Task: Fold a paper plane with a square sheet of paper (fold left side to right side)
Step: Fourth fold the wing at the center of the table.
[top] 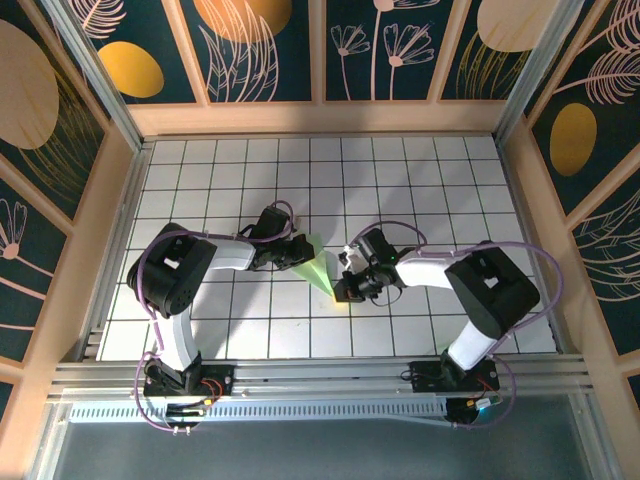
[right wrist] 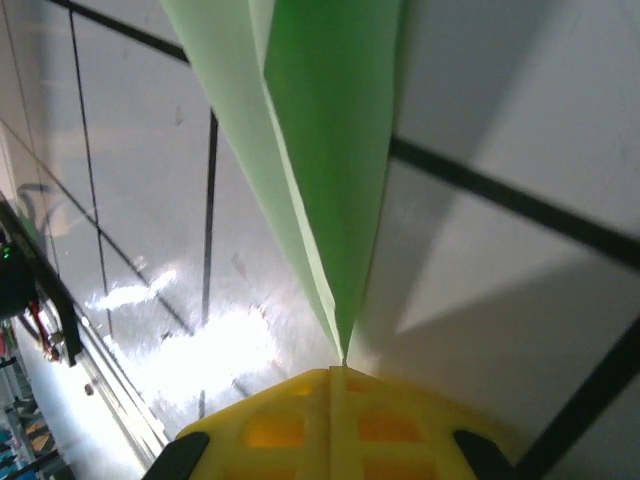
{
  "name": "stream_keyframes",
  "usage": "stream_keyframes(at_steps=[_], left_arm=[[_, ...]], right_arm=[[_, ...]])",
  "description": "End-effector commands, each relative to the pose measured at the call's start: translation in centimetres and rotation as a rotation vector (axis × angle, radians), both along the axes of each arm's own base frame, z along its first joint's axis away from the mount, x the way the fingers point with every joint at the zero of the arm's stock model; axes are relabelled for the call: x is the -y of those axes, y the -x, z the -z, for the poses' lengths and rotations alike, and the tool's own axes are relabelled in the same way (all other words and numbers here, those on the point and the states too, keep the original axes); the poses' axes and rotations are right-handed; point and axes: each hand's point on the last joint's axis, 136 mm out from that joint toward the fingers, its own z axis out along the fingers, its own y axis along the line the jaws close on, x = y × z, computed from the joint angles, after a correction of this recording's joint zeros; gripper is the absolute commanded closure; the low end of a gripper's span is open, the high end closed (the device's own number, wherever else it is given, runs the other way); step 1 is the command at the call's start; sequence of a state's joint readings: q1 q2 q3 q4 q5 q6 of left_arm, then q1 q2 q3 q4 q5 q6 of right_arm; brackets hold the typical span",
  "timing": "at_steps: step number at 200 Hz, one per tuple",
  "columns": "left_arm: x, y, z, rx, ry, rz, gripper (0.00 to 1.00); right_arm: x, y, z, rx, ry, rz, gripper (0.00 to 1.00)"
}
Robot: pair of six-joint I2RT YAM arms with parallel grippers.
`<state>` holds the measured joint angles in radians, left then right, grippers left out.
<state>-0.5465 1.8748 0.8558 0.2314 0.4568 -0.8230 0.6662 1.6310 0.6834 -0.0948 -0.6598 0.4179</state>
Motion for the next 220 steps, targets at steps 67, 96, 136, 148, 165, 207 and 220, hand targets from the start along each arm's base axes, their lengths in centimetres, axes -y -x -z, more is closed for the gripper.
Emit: stream_keyframes(at_steps=[67,96,136,148,165,207,220], left_arm=[[-2.1,1.0,2.5,-0.054,-0.106,-0.043,1.00],[-2.1,1.1,2.5,-0.055,-0.106,-0.040,1.00],[-2.0,1.0,2.5,-0.054,-0.100,-0.040,1.00],[-1.9,1.0,2.5,-0.055,-0.099,-0.039,1.00],[-1.9,1.0,2.5,-0.053,-0.099,-0.038,1.00],[-1.9,1.0,2.5,-0.056,-0.100,-0.038,1.00],[-2.0,1.0,2.5,-0.056,-0.100,-0.040,1.00]], right_arm=[[-3.1,-4.5,-4.5,0.123,-0.152,0.002,1.00],[-3.3,-5.7,-2.9,0.117,-0.112,0.027,1.00],[-2.4,-6.6,-1.8,0.112,-0.094,0.082,1.00],[-2.2,-6.6,-1.5,0.104,-0.083,0.080,1.00],[-2.0,-6.3,-0.9,0.091,-0.069,0.073,1.00],[-1.7,-5.9,0.0,0.076,-0.051,0.072,1.00],[-1.7,-5.9,0.1,0.075,-0.047,0.072,1.00]])
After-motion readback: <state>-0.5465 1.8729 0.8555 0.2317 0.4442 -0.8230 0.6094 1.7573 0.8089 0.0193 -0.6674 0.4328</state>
